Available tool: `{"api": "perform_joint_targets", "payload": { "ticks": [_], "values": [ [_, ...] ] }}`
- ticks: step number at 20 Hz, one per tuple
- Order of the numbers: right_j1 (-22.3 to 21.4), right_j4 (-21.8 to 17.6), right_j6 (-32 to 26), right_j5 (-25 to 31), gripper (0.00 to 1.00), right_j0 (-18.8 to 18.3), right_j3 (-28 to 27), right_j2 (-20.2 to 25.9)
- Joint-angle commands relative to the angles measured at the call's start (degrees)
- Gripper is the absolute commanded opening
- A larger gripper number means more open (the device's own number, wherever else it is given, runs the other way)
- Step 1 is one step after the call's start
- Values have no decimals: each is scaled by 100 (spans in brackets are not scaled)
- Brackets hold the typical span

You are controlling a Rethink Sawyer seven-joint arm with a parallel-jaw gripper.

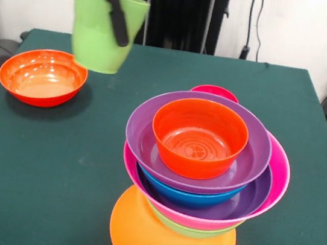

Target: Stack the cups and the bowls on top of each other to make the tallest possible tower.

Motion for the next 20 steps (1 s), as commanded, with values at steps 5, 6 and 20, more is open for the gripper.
{"api": "perform_joint_targets", "payload": {
  "ticks": [5,6,20],
  "values": [
    [465,309,1995,-59,0,328,-23,64],
    [585,355,2078,-48,0,349,-184,51],
    [1083,716,2593,598,0,402,-1227,-254]
  ]
}}
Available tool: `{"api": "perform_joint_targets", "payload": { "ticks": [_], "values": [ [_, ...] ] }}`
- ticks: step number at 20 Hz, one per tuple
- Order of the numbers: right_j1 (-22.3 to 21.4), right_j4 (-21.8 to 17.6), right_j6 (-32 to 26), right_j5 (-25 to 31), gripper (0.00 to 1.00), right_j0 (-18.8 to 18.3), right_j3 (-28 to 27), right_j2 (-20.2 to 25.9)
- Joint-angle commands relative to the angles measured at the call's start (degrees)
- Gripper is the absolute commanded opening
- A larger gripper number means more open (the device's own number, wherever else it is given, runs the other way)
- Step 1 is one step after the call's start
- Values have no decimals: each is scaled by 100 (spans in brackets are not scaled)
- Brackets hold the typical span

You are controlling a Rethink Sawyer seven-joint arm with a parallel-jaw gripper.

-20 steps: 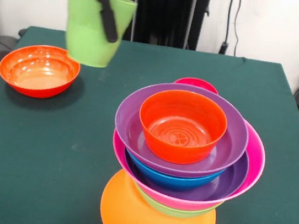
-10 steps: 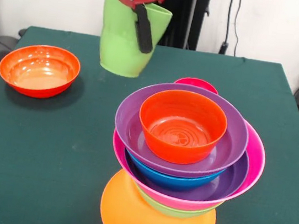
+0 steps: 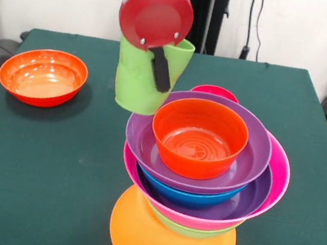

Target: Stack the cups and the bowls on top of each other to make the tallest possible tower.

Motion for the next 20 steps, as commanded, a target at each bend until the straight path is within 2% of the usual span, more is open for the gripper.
{"api": "perform_joint_targets", "payload": {
  "ticks": [1,7,20],
  "values": [
    [333,143,1505,640,0,104,-475,104],
    [594,376,1659,684,0,157,-819,-108],
    [768,892,1744,651,0,307,-872,-560]
  ]
}}
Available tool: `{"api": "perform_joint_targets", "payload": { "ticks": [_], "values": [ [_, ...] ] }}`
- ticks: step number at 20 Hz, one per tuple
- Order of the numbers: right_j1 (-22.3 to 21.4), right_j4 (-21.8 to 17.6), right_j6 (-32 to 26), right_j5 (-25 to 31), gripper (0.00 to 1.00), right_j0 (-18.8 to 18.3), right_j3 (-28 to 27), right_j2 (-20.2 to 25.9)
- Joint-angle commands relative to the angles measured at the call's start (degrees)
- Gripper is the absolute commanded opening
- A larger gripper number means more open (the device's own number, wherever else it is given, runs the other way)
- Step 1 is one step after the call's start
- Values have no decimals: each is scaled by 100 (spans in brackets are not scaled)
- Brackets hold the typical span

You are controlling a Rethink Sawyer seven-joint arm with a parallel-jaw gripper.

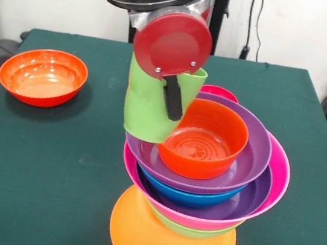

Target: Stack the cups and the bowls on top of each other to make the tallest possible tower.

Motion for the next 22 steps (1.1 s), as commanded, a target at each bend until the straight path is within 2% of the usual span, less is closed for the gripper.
{"api": "perform_joint_targets", "payload": {
  "ticks": [1,7,19,22],
  "values": [
    [90,186,1665,578,0,204,122,44],
    [-19,261,1499,413,0,330,537,32],
    [-428,263,1228,-431,0,597,1782,177],
    [-461,247,1175,-573,0,640,1952,174]
  ]
}}
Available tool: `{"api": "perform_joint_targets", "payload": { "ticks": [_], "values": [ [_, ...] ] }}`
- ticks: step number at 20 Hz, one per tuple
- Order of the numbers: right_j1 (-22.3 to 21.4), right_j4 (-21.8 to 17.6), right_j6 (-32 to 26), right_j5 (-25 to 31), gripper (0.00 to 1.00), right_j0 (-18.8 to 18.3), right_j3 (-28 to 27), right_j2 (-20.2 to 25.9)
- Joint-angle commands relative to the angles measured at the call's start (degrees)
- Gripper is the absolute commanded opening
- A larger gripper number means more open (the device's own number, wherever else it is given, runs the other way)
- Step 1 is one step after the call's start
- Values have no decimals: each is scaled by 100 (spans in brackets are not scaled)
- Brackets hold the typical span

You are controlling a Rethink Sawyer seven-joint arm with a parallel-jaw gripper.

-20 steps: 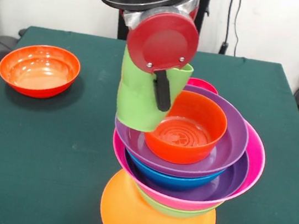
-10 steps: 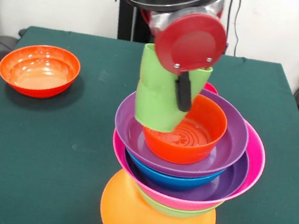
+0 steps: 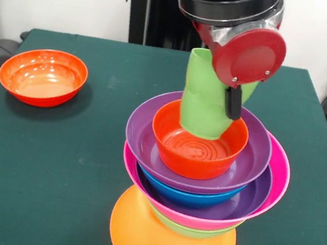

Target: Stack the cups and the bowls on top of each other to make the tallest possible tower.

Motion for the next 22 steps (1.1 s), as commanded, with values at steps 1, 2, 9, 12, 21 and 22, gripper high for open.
{"api": "perform_joint_targets", "payload": {
  "ticks": [1,2,9,12,21,22],
  "values": [
    [-227,-7,1151,-535,0,174,1248,375],
    [-223,-26,1105,-581,0,165,1274,370],
    [-307,-71,999,-630,0,165,1355,315],
    [-306,-90,950,-595,0,151,1340,309],
    [-247,-83,936,-600,0,155,1352,342],
    [-237,-85,944,-626,0,160,1355,341]
  ]
}}
